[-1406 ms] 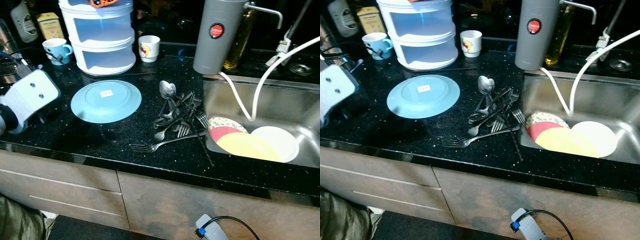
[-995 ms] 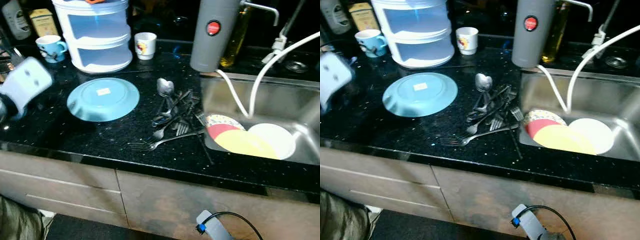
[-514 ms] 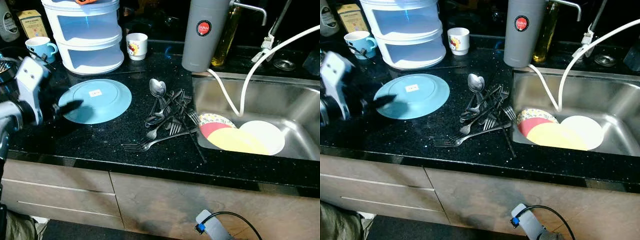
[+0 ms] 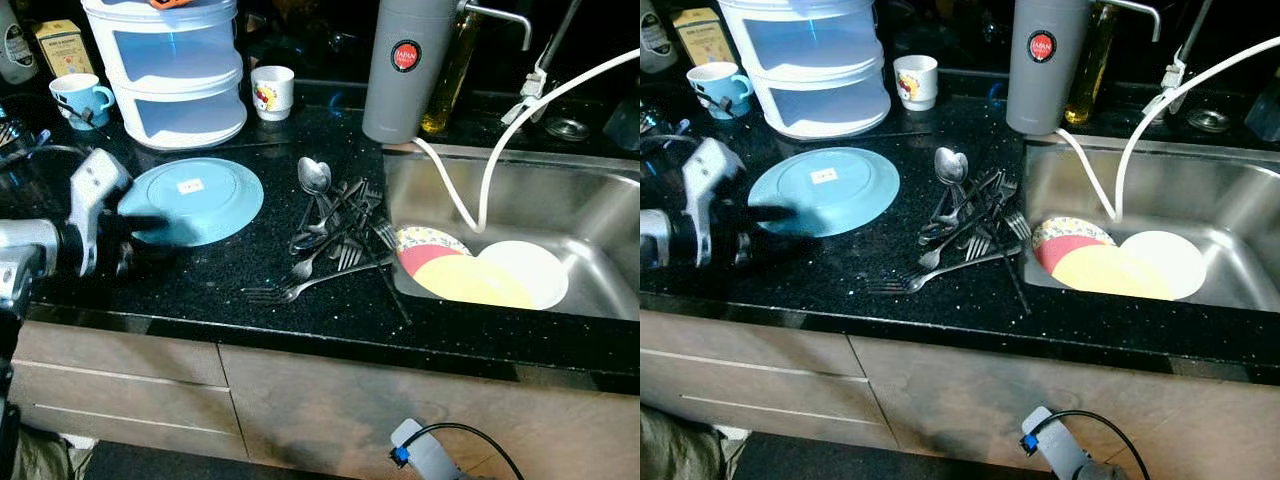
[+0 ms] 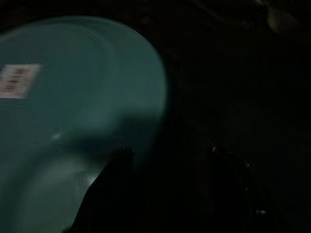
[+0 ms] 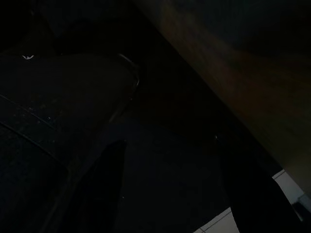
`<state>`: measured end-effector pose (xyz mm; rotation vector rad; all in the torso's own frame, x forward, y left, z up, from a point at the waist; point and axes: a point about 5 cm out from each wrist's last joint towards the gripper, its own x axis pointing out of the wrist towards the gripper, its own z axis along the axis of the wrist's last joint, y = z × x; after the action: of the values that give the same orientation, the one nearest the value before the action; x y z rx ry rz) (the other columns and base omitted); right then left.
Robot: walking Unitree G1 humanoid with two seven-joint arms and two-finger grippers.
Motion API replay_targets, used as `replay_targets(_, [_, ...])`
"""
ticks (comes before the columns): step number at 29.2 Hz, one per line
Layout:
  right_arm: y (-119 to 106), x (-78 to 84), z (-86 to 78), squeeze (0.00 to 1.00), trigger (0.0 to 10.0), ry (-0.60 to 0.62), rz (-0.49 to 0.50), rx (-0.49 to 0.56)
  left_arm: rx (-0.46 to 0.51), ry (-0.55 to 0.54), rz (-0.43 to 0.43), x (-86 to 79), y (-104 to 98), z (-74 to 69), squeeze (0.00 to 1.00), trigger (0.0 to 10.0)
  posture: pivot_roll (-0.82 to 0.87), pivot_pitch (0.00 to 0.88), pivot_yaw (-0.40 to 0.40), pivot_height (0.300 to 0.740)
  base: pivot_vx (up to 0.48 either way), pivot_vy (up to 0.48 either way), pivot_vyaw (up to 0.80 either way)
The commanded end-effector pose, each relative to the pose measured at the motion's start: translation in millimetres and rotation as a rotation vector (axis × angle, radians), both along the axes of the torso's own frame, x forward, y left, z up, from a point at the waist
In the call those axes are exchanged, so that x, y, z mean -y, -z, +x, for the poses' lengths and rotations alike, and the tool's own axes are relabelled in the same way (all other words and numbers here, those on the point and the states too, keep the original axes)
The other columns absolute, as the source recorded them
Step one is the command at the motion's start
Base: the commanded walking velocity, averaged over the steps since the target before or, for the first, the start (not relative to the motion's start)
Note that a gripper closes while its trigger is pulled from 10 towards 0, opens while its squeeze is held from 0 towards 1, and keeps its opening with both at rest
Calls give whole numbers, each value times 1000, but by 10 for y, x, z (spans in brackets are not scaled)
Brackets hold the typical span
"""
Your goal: Kitchen organization
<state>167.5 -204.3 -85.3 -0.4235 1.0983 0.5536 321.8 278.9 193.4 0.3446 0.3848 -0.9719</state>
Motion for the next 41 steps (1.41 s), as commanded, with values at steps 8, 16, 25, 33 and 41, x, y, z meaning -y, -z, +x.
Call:
replay_targets(8, [6, 9, -14, 0, 10000, -14, -14, -1, -13, -3, 88, -95, 32, -39, 0, 10000, 46, 0, -16, 740, 0, 0, 0])
replay_targets(16, [5, 29, -22, 0, 10000, -22, -21, -3, 448, -317, -114, -82, -606, 333, 0, 10000, 38, 0, -23, 740, 0, 0, 0])
replay_targets(25, [9, 84, -59, 0, 10000, -25, -35, -3, 385, -333, -111, 47, -416, 450, 0, 10000, 0, 20, -23, 740, 0, 0, 0])
replay_targets(33, [17, 133, -103, 0, 10000, -23, -52, 1, 263, -350, -147, 110, -244, 522, 0, 10000, -23, 33, -20, 740, 0, 0, 0])
replay_targets(41, [16, 137, -101, 0, 10000, -19, -56, 9, 97, -258, -106, 129, -17, 450, 0, 10000, -24, 37, -14, 740, 0, 0, 0])
